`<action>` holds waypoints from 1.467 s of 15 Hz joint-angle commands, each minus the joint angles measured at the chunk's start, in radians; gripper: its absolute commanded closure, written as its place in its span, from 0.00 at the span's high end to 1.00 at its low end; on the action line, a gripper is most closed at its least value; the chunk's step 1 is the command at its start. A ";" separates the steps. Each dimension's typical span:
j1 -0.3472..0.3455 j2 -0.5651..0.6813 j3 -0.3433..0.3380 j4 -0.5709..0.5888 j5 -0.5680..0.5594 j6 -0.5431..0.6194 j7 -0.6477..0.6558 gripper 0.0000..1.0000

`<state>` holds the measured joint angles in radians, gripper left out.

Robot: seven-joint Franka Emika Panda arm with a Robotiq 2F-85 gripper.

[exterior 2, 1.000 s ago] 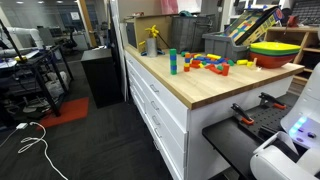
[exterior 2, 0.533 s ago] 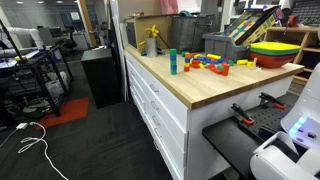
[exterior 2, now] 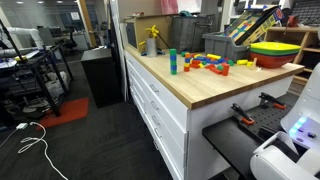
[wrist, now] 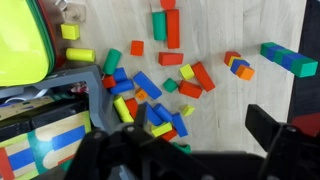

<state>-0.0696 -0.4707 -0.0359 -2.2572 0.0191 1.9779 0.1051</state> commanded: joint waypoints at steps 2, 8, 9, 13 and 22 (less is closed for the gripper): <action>-0.001 0.001 0.000 0.002 0.000 -0.002 -0.001 1.00; 0.005 0.032 -0.007 0.023 0.024 0.022 -0.007 1.00; 0.006 0.051 -0.008 0.034 0.030 0.036 -0.003 1.00; 0.014 0.135 -0.009 0.071 0.067 0.112 -0.008 1.00; 0.012 0.321 -0.013 0.096 0.100 0.290 -0.010 1.00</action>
<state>-0.0562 -0.2044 -0.0373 -2.1823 0.1044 2.2076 0.1029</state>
